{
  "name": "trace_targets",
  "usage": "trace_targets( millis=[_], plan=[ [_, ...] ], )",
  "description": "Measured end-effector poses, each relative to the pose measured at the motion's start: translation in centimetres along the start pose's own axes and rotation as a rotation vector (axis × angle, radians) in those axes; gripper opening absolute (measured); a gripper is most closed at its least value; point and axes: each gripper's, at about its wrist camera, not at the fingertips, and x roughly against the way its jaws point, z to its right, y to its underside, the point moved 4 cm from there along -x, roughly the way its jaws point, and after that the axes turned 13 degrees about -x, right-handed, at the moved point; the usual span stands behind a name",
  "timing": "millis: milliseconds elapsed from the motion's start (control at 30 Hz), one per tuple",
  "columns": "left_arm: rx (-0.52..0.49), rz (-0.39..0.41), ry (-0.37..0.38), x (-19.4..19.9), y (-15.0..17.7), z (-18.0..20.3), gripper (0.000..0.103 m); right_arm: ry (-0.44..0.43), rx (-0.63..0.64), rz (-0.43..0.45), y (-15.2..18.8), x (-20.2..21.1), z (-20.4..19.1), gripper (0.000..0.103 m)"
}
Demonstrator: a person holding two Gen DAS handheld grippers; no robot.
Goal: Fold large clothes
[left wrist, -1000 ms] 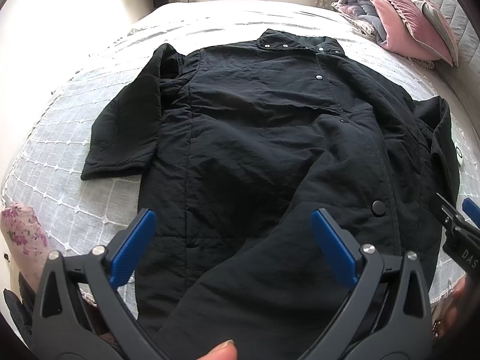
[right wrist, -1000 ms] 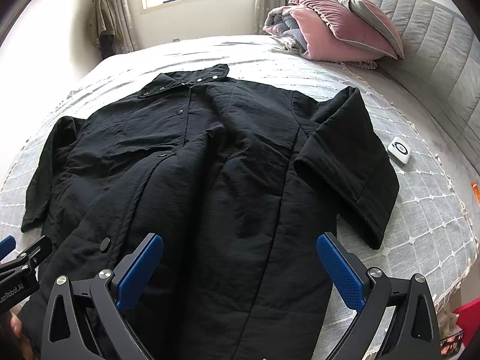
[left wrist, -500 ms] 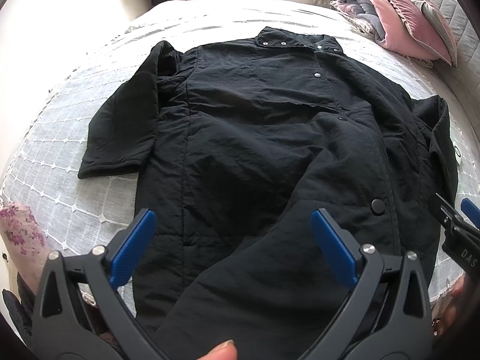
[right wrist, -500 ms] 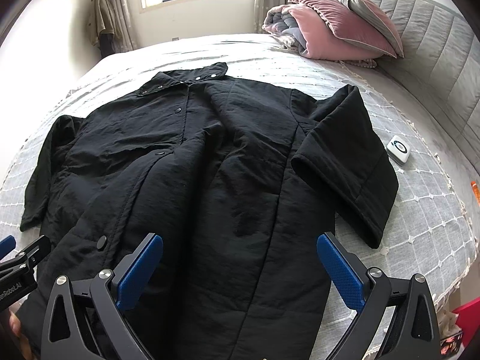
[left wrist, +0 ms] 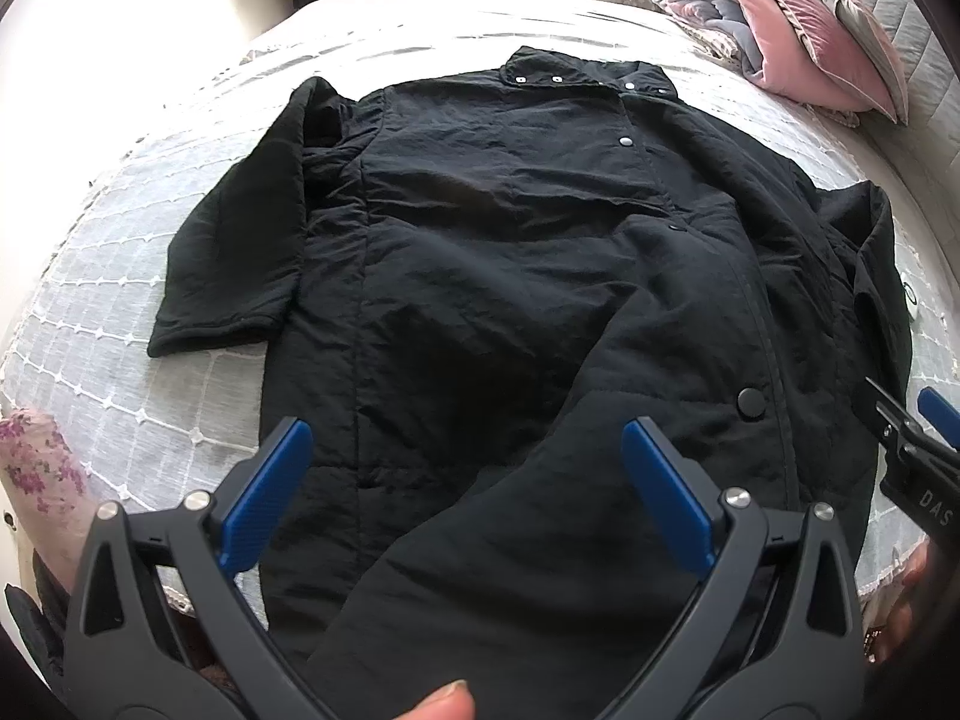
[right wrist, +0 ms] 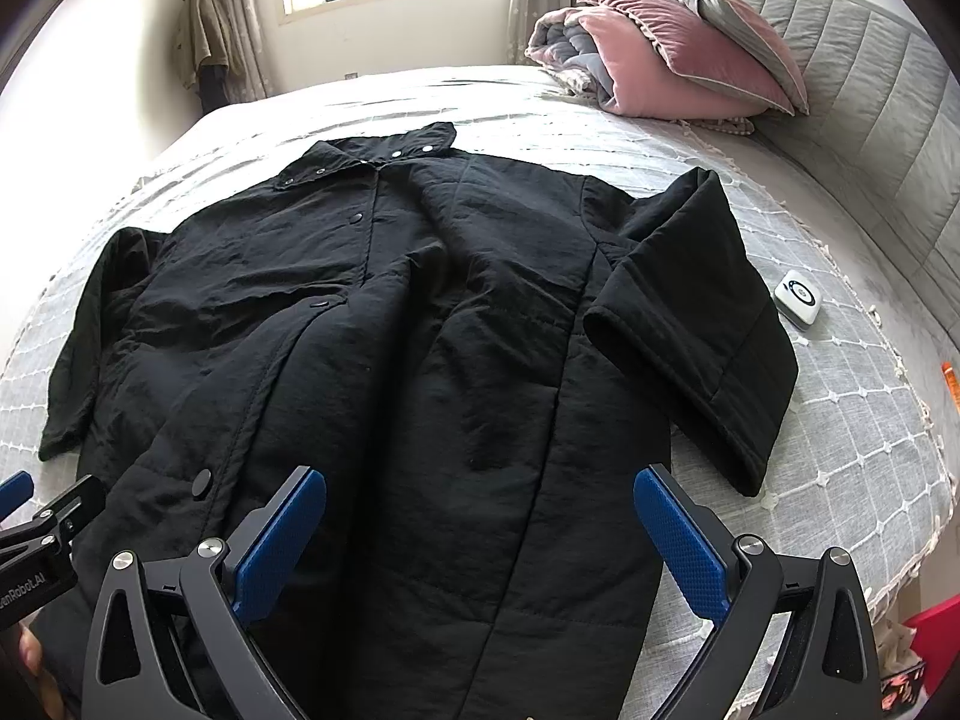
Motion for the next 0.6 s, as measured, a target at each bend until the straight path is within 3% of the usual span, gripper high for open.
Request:
trace_targets(
  millis=[600],
  plan=[
    [-0.007, -0.004, 0.009, -0.12, -0.09, 0.24, 0.102, -0.001, -0.004, -0.004, -0.04, -0.10, 0.18, 0.103]
  ],
)
